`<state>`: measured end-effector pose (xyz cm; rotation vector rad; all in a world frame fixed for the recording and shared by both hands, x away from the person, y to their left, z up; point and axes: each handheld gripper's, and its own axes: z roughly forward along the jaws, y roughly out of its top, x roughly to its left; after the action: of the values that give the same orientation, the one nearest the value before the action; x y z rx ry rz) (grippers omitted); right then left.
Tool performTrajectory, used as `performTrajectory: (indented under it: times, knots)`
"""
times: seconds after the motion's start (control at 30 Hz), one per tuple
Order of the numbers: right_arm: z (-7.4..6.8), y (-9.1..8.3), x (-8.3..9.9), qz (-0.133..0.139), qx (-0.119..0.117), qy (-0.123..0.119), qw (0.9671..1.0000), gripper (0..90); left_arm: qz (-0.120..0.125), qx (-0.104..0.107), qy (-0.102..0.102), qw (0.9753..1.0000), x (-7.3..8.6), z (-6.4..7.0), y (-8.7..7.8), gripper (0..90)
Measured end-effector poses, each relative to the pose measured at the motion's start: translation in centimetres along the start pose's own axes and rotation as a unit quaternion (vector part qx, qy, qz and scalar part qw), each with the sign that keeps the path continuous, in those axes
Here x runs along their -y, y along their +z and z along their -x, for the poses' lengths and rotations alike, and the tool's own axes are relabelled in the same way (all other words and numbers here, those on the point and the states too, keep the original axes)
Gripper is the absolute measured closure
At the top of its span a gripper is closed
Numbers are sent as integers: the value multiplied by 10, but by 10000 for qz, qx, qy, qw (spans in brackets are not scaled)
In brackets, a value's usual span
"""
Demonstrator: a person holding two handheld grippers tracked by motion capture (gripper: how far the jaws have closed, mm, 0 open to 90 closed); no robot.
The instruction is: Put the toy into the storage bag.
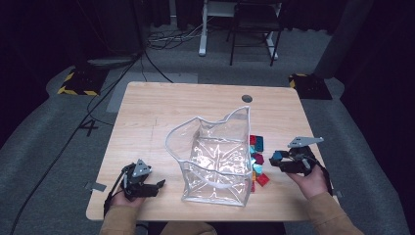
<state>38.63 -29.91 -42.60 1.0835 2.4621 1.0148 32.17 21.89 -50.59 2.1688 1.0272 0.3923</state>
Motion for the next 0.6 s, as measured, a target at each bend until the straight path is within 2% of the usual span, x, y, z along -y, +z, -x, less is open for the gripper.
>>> performTrajectory:
  times: [0.13,0.43,0.6]
  knots:
    - [-1,-14,-8,124,-82,-6,9999,491,-8,-64,-87,9999,0,-1,0,236]
    - [-4,-39,-20,377,-236,47,9990,492,-9,-73,-89,9999,0,-1,0,234]
    - [-7,-54,-30,436,-232,-18,9988,492,1,-92,-106,9999,0,0,0,231]
